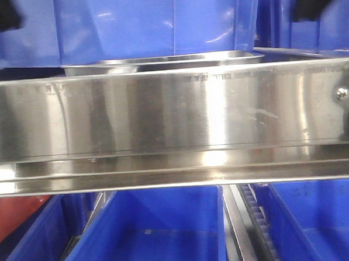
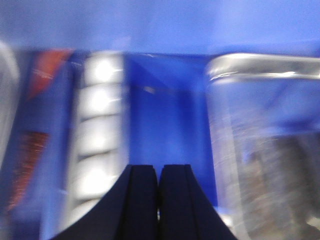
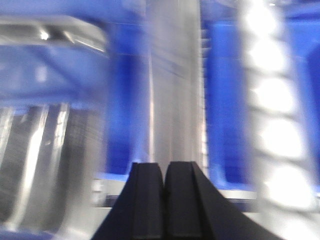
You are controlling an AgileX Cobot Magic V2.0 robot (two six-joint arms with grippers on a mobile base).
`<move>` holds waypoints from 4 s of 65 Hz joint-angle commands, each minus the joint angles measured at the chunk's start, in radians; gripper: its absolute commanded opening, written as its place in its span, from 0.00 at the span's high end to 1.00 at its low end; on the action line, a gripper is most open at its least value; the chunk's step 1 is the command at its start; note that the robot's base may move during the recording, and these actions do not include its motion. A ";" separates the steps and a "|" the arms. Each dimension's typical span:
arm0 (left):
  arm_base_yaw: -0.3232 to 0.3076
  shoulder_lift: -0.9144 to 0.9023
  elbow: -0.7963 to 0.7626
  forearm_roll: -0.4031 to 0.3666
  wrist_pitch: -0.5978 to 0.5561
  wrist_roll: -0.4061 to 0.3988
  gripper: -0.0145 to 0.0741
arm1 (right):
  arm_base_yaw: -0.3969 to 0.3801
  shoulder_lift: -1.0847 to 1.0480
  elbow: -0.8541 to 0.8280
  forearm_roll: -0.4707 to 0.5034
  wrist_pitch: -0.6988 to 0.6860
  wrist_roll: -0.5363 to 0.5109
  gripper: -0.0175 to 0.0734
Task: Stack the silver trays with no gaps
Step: 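Close both grippers on opposite rims of the silver tray, then lift the silver tray with both grippers and pull it toward the robot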
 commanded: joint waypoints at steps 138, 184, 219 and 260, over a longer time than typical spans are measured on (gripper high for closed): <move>-0.036 0.295 -0.143 -0.117 0.043 0.023 0.54 | 0.026 0.289 -0.202 0.060 0.061 0.025 0.60; -0.038 0.310 -0.144 -0.145 0.054 0.023 0.84 | 0.026 0.286 -0.202 0.060 0.079 0.034 0.88; -0.172 0.088 -0.198 0.047 0.106 -0.178 0.85 | 0.066 0.053 -0.202 -0.100 0.075 0.108 0.87; -0.350 -0.182 -0.198 0.259 0.159 -0.323 0.85 | 0.226 -0.272 -0.118 -0.253 0.078 0.230 0.87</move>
